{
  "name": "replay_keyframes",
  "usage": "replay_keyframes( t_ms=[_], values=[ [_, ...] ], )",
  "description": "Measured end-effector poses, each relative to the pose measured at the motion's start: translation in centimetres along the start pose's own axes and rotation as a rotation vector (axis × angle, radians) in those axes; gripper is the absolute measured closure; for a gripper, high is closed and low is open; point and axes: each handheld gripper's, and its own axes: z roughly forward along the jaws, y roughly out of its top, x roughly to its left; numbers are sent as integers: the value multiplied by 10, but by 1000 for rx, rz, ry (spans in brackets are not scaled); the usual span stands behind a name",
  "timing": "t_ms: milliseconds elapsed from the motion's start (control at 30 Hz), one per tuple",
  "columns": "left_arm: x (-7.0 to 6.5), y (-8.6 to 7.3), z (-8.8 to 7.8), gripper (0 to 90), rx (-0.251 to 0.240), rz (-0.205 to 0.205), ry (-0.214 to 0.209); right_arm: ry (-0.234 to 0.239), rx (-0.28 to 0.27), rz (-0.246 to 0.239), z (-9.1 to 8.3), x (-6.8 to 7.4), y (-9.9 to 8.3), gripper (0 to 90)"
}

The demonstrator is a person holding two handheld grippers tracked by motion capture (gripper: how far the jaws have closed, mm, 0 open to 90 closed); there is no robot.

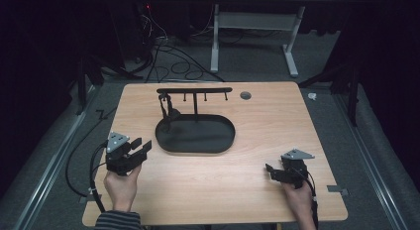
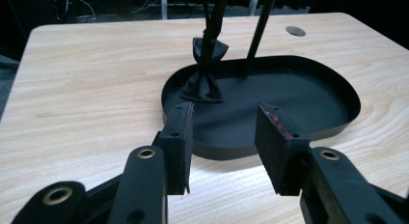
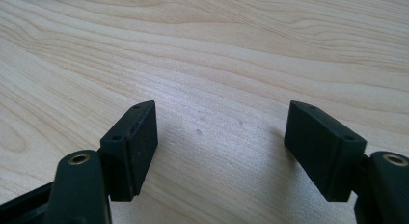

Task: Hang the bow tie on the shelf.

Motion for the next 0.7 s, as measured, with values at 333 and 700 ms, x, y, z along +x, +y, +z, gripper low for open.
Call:
replay_keyframes(
  t_ms=[333,700],
  values=[
    [-5,-10,1,578,-7,5,-13,0,0,0,0,0,0,288],
    [-12,-21,8,576,24,20,-16,0,0,0,0,0,0,288]
  ],
)
